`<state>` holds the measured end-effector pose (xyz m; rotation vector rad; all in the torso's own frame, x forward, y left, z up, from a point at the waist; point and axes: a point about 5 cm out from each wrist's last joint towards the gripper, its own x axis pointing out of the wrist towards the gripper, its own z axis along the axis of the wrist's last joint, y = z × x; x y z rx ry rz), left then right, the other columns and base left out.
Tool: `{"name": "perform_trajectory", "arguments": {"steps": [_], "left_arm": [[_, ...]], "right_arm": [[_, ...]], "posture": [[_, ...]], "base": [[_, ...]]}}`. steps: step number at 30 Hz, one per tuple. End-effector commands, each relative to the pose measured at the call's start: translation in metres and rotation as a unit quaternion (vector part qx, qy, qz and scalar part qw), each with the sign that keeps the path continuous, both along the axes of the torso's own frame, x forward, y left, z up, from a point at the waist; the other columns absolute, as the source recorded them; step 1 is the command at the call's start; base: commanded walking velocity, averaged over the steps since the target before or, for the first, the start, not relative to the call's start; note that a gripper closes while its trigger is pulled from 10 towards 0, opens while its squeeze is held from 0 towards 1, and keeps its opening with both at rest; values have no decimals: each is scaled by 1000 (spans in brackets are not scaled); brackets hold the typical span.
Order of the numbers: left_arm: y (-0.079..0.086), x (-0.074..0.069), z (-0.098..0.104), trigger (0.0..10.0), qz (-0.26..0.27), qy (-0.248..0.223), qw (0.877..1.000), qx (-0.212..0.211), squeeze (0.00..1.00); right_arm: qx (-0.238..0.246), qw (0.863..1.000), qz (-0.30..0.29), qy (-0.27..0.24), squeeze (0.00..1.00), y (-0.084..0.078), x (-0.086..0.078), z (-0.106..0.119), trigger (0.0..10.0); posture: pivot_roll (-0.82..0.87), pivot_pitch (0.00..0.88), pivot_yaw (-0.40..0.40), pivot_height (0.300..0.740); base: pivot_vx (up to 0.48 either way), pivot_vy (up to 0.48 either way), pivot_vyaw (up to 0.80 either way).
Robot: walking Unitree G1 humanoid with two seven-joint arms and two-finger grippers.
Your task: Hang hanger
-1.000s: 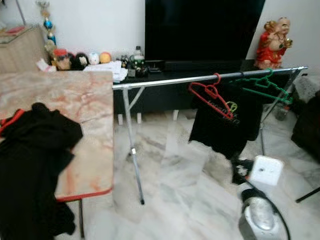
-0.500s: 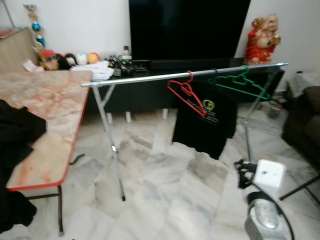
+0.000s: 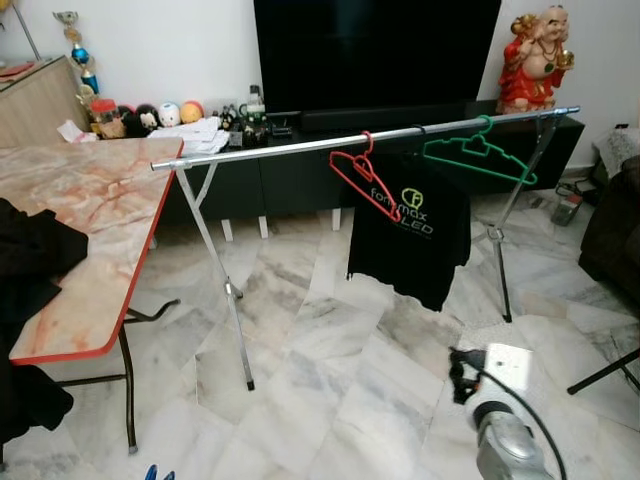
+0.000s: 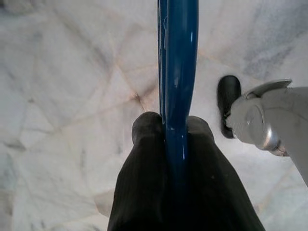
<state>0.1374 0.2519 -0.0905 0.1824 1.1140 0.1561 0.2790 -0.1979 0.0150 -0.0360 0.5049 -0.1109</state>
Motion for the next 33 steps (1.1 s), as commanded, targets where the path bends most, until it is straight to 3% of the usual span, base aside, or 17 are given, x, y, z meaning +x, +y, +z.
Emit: {"name": "perform_trajectory", "arguments": {"steps": [1, 5, 6, 7, 8, 10, 13, 16, 19, 23, 25, 26, 28, 29, 30, 32, 33], "left_arm": [[4, 8, 5, 10000, -12, -22, 999, 19, 0], [5, 17, 9, 10000, -29, -44, 998, 31, 0], [1, 42, 20, 10000, -45, -86, 995, 32, 0], [-6, 79, 39, 10000, -73, -148, 986, 31, 0], [-6, 79, 39, 10000, -73, -148, 986, 31, 0], [-13, 103, 55, 10000, -110, -187, 976, 26, 0], [-28, 124, 69, 10000, -181, -209, 961, 11, 0], [-36, 142, 83, 10000, -224, -223, 949, -9, 0], [-41, 150, 90, 10000, -263, -218, 939, -28, 0], [-55, 160, 102, 10000, -357, -195, 910, -72, 0], [-59, 163, 108, 10000, -417, -178, 889, -63, 0], [-60, 164, 110, 10000, -449, -162, 877, -61, 0], [-58, 165, 112, 10000, -462, -141, 874, -57, 0], [-58, 164, 116, 10000, -497, -115, 857, -72, 0], [-59, 165, 118, 10000, -509, -113, 850, -77, 0], [-59, 167, 123, 10000, -517, -113, 844, -84, 0], [-65, 167, 128, 10000, -544, -107, 827, -95, 0]], "right_arm": [[-19, 999, 27, 21, 0, 2, -1, -9, 10000], [-34, 998, 28, 53, 0, -1, -4, -21, 10000], [-33, 998, 29, 50, 0, -1, -3, -20, 10000], [-41, 998, 38, 42, 0, -1, 1, -19, 10000], [-41, 998, 38, 42, 0, -1, 1, -19, 10000], [-40, 998, 40, 24, 0, -3, 8, -13, 10000], [-37, 999, 34, 3, 0, -5, 13, -7, 10000], [-40, 998, 39, -5, 0, -6, 16, -4, 10000], [-34, 998, 51, -23, 0, -5, 22, 3, 10000], [-28, 989, 140, -46, 0, 4, 36, 19, 10000], [-40, 973, 223, -41, 0, 10, 36, 23, 10000], [-52, 957, 284, -33, 0, 14, 35, 24, 10000], [-62, 944, 322, -31, 0, 14, 34, 26, 10000], [-59, 929, 364, -21, 0, 12, 32, 28, 10000], [-59, 921, 385, -17, 0, 11, 30, 29, 10000], [-68, 893, 446, -6, 0, 10, 25, 32, 10000], [-67, 860, 506, 6, 0, 8, 17, 35, 10000]], "posture": [[4, 0, 59, 740], [25, 0, 60, 740], [21, 0, 70, 740], [4, 0, 84, 740], [4, 0, 84, 740], [6, 0, 95, 740], [15, 0, 114, 740], [13, 0, 113, 740], [1, 0, 116, 740], [-23, 0, 123, 740], [-28, 0, 123, 740], [-31, 0, 123, 740], [-34, 0, 121, 740], [-35, 0, 119, 740], [-38, 0, 117, 740], [-41, 0, 116, 740], [-42, 0, 112, 740]], "base": [[0, 0, 0], [0, 0, 0], [0, 0, 0], [0, 0, 0], [0, 0, 0], [0, 0, 0], [0, 0, 0], [0, 0, 0], [0, 0, 0], [0, 0, 0], [0, 0, 0], [0, 0, 0], [0, 0, 0], [0, 0, 0], [0, 0, 0], [0, 0, 0], [0, 0, 0]]}}
